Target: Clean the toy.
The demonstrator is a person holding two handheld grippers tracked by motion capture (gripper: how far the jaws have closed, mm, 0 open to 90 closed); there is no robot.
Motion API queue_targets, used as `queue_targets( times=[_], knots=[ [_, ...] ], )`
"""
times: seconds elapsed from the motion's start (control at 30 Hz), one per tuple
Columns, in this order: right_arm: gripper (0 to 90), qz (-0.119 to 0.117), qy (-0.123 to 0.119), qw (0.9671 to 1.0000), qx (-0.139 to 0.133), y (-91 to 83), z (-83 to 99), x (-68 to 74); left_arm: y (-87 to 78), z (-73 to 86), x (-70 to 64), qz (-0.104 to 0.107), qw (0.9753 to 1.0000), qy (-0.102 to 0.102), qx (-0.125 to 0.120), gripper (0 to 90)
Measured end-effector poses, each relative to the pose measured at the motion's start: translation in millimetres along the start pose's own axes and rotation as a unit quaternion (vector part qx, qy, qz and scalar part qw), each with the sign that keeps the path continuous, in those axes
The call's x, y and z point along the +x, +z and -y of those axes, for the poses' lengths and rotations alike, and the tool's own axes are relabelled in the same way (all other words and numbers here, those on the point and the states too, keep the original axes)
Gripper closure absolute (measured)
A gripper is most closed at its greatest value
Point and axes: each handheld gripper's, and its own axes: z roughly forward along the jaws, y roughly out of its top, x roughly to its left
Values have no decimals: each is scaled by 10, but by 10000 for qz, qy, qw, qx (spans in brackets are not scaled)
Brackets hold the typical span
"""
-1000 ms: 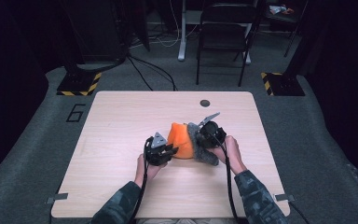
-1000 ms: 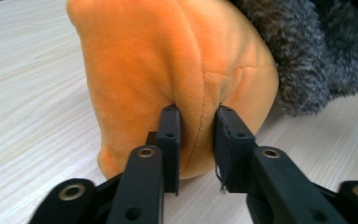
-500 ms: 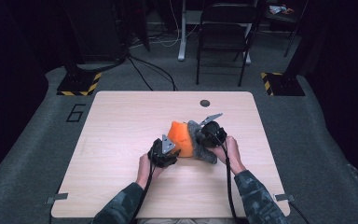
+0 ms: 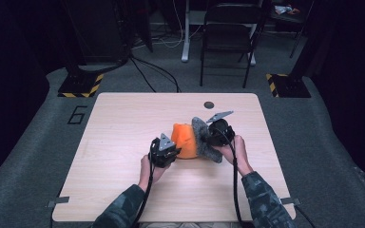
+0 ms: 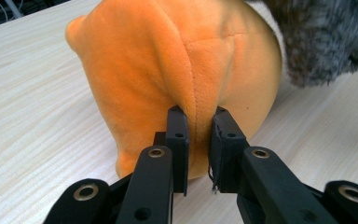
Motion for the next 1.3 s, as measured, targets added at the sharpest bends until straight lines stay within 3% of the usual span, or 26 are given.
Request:
queue_targets(
  times=[0.17,0.33,0.4,0.47,0.63,0.77,1.03,1.3],
  knots=[
    [711,-168,-207,9990,-369,-115,-84,155,-28,-33,-62,141,9999,-62,-17,801],
    [707,-211,-388,9980,-442,-61,-115,364,-58,-42,-105,225,9997,-62,-18,800],
    [706,-139,-596,9976,-311,27,-99,410,-51,-42,-103,225,9997,-102,-6,799],
    [705,-50,-504,9984,-261,92,-69,441,-37,-27,-78,219,9997,-139,28,799],
    [702,59,-620,9980,-85,108,-67,394,-22,6,-7,202,9995,-243,77,794],
    [700,46,-487,9988,55,144,-38,311,7,28,45,232,9992,-315,94,786],
    [696,75,-309,9985,438,157,24,101,13,31,67,271,9992,-267,120,775],
    [693,70,193,9965,808,260,196,-155,20,39,75,289,9991,-282,135,771]
  ],
)
